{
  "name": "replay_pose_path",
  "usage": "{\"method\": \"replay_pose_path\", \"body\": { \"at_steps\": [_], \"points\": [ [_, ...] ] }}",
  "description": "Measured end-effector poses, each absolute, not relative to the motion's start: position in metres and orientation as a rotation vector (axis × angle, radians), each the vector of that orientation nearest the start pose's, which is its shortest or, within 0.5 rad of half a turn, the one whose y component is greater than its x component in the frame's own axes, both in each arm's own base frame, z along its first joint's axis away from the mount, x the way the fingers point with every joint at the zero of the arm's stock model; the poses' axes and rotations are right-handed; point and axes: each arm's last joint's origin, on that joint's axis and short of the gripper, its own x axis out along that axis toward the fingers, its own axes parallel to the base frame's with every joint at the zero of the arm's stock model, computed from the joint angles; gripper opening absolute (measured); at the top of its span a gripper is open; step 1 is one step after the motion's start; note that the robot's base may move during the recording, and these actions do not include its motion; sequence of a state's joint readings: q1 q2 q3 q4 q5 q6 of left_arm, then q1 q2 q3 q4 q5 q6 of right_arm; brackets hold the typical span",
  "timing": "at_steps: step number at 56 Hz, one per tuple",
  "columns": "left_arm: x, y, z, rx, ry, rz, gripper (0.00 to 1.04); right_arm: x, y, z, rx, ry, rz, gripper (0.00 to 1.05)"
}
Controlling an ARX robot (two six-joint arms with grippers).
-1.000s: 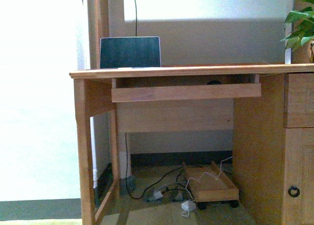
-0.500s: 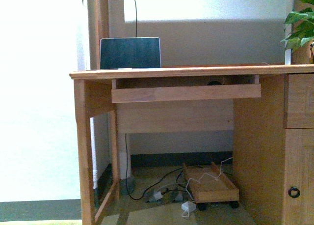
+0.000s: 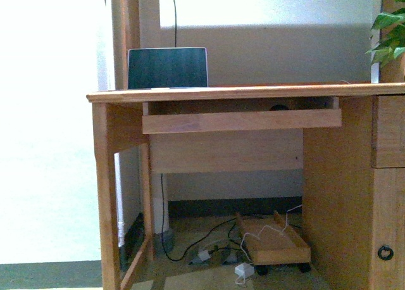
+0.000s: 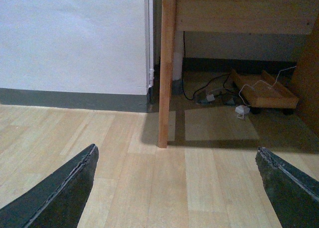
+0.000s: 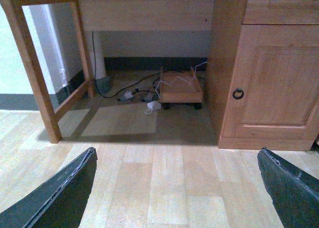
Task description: Place mouse
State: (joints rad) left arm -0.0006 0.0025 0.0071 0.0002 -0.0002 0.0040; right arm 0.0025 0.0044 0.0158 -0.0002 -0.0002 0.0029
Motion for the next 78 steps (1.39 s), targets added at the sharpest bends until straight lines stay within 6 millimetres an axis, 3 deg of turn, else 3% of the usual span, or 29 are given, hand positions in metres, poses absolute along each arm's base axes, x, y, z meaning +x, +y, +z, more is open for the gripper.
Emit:
{"method": "replay_pose_path", "body": {
  "at_steps": [78],
  "points": [
    [0.0974,0.0,0.1655,0.004,-0.004,0.0,0.97,0.097,0.0002,0.1685,0.002,-0.011,0.002,0.97]
  ]
}}
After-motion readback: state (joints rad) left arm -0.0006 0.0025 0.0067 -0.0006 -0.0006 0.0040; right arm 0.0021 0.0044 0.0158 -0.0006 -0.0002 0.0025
